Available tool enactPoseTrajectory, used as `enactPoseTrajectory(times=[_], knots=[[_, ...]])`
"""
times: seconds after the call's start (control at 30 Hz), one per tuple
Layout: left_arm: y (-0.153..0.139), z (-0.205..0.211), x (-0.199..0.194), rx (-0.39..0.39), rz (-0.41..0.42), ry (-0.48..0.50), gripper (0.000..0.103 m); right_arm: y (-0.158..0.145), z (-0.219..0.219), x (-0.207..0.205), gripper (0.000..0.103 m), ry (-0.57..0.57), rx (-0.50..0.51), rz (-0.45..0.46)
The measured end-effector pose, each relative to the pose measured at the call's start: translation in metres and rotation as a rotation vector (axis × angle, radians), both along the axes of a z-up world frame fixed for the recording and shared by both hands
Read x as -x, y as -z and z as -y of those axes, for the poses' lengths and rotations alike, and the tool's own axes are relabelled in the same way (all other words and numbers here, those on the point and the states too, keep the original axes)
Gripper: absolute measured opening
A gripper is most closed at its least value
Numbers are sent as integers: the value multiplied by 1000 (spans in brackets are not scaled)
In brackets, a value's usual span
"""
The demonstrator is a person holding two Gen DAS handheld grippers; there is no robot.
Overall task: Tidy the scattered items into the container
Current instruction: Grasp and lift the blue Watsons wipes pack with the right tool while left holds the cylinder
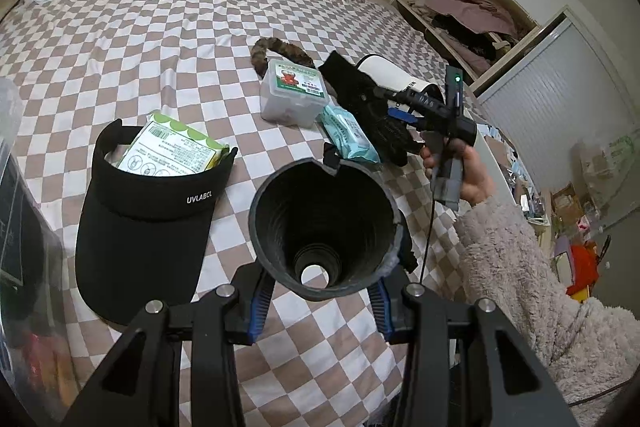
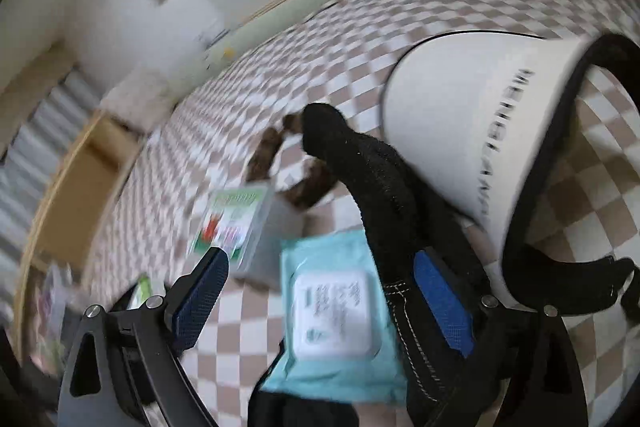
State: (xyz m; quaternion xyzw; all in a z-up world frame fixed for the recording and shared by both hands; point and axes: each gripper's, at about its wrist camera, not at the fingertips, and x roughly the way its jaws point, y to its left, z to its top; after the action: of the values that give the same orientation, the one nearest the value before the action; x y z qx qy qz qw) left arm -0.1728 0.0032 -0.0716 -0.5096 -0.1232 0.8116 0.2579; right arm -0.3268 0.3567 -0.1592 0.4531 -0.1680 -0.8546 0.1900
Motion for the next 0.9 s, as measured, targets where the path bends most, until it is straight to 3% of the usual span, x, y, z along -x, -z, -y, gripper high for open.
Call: enactPoseTrajectory(times=[0.1, 0.2, 0.33, 0.47, 0.6, 0.7, 0.8, 0.9], knots=[[-1, -4, 0, -1, -1, 10, 42, 6, 35, -15, 95, -67, -158, -6], [-1, -6, -1, -1, 1, 17, 42, 12, 67, -34, 95, -188, -197, 5], [1, -5, 0, 1, 6, 18, 42, 26, 90, -37, 95, -133, -459, -4], [0, -5, -1, -4, 2, 21, 42, 35, 82, -31, 103, -69, -457, 19], [1, -6, -1, -7, 5, 29, 42, 45, 68, -16, 103, -27, -494, 29], [2, -6, -2, -10, 9, 36, 42, 51, 46, 1, 103, 13, -413, 61], [2, -8, -3, -14, 15, 44, 42, 48, 41, 5, 103, -12, -373, 85], [2, -12, -4, -13, 17, 53, 42, 47, 54, 2, 103, -53, -448, 97]])
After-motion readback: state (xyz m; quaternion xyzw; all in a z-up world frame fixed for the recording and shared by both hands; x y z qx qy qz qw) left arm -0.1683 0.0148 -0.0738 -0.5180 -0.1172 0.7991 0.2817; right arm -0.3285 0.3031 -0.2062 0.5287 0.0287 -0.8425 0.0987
